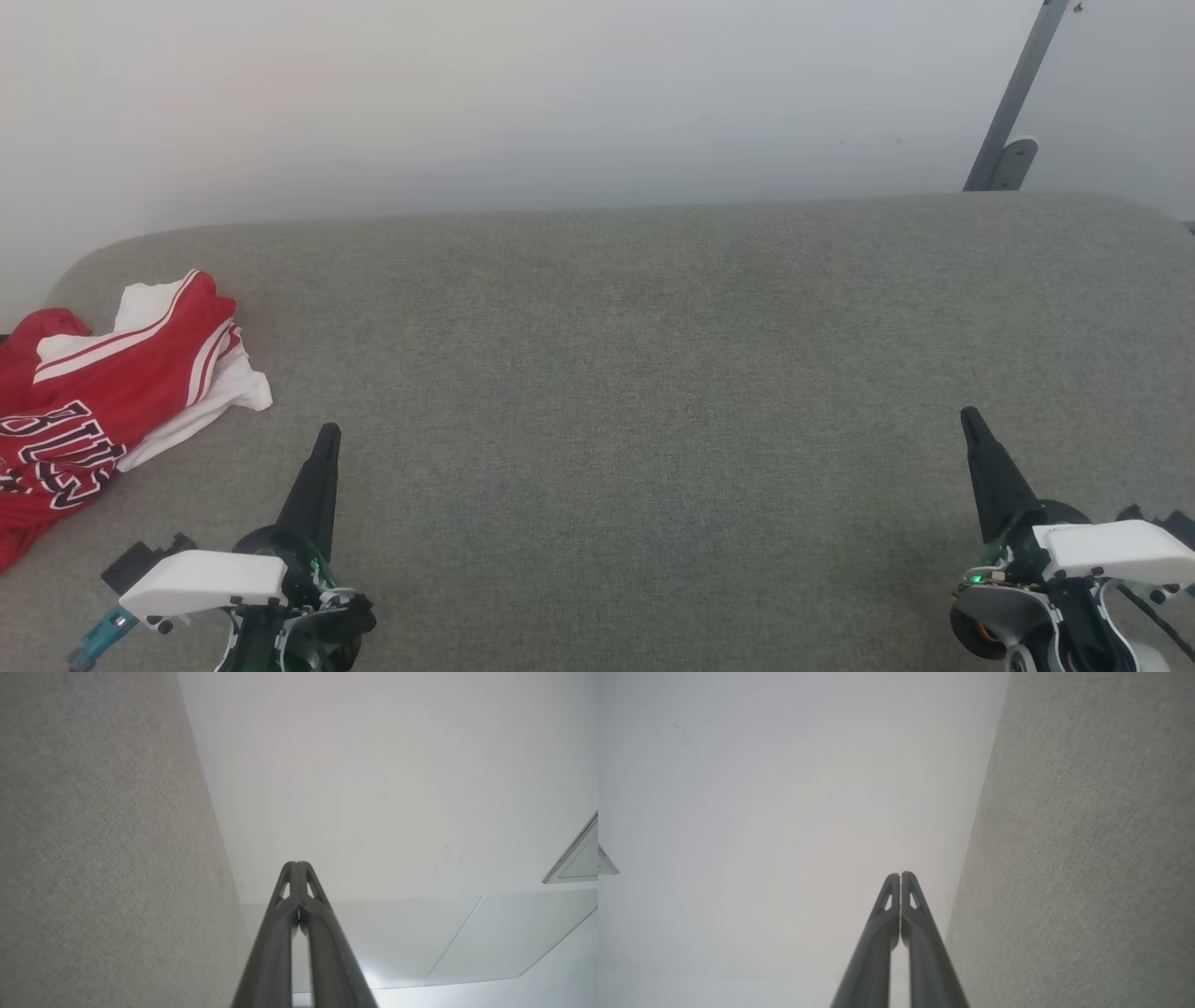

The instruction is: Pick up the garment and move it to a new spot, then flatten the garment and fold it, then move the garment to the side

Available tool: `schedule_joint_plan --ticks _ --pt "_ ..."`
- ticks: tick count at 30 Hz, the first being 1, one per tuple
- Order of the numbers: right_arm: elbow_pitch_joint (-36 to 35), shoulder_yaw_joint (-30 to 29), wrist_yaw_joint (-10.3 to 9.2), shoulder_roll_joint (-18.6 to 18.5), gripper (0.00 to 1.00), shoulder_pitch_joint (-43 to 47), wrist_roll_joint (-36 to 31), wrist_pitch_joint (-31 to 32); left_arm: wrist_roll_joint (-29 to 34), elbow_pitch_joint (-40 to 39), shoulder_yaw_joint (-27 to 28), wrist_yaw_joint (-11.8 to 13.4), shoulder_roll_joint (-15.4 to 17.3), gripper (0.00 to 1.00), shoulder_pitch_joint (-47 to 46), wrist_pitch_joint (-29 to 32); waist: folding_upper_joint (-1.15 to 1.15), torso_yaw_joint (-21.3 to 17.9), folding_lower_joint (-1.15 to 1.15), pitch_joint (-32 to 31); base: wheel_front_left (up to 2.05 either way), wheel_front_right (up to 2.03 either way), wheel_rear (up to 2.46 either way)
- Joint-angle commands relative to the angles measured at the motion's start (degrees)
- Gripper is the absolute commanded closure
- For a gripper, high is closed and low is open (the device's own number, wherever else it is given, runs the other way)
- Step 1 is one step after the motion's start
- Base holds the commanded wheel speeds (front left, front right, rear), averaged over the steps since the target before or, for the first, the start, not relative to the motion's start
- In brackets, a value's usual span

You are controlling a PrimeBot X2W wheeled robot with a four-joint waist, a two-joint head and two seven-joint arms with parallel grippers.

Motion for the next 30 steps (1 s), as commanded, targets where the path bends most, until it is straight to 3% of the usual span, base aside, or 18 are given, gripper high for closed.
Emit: schedule_joint_plan --ticks 1,22,23,30 --pt "-0.16 -0.01 0.00 0.18 1.00 -0.07 0.22 0.03 -0.20 -0.08 0.08 -0.03 -0.13 1.00 -0.73 0.08 0.00 0.00 0.00 0.00 0.00 0.00 0.00" --pt "-0.16 -0.02 0.01 0.18 1.00 -0.07 0.22 0.03 -0.20 -0.08 0.08 -0.03 -0.13 1.00 -0.74 0.08 0.00 0.00 0.00 0.00 0.00 0.00 0.00" --pt "0.00 0.02 0.00 0.00 0.00 0.00 0.00 -0.01 0.00 0.00 0.00 0.00 0.00 0.00 0.00 -0.01 0.00 0.00 0.00 0.00 0.00 0.00 0.00" --pt "1.41 0.82 -0.02 0.13 0.00 1.06 -0.35 -0.72 0.17 1.16 -0.41 0.01 -0.19 0.00 1.53 -0.63 0.00 -0.02 0.00 0.01 0.00 0.00 0.00"
